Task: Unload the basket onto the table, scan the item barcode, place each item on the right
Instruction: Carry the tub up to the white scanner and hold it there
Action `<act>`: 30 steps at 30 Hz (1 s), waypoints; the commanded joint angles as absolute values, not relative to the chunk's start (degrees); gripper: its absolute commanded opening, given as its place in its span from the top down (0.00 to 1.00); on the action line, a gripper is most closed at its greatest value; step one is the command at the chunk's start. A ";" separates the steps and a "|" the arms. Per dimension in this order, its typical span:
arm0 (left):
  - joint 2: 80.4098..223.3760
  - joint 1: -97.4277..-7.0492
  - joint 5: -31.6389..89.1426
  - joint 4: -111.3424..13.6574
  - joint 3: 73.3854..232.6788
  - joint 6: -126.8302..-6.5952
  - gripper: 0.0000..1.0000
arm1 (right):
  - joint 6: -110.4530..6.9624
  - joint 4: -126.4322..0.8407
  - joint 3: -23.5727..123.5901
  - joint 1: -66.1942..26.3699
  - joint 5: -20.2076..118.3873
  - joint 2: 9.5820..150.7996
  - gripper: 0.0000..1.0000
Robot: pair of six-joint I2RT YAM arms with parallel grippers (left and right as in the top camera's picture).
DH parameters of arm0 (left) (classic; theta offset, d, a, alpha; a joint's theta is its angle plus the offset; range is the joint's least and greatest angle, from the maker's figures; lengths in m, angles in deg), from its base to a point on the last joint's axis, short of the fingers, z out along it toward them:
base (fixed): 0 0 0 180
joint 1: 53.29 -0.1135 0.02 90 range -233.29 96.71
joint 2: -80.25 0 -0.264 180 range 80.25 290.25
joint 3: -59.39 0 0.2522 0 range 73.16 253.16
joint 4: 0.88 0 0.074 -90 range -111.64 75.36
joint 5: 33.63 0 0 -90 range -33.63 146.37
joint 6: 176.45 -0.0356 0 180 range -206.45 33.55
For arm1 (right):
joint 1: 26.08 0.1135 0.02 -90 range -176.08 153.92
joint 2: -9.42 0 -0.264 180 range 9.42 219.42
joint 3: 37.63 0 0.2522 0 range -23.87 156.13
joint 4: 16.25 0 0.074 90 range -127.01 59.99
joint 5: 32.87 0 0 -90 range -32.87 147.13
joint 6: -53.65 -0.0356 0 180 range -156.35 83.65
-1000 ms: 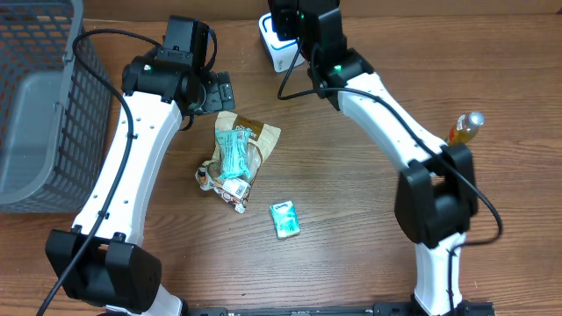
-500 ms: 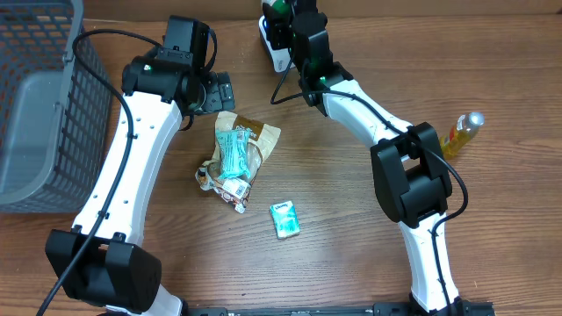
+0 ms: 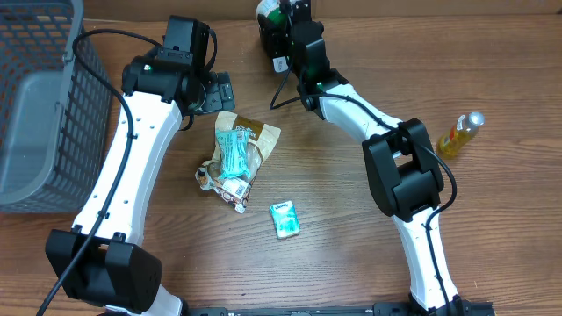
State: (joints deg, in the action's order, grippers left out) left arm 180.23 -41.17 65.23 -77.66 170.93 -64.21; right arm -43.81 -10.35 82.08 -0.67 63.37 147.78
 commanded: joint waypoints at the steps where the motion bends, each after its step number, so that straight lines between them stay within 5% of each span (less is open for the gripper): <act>1: 179.55 -40.88 65.78 -77.64 171.89 -65.06 0.00 | -43.77 -7.84 83.24 -1.76 63.29 146.93 0.96; 13: 179.55 -40.88 65.78 -77.64 171.89 -65.06 0.00 | -43.77 2.46 83.26 -3.29 60.38 144.57 0.97; 30: 179.55 -40.88 65.78 -77.64 171.89 -65.06 0.00 | -47.24 -7.62 83.24 -3.29 56.12 145.38 0.96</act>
State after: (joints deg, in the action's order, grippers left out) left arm 180.23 -41.17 65.23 -77.66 170.93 -64.21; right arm -45.78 -9.04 82.11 -3.42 57.08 145.05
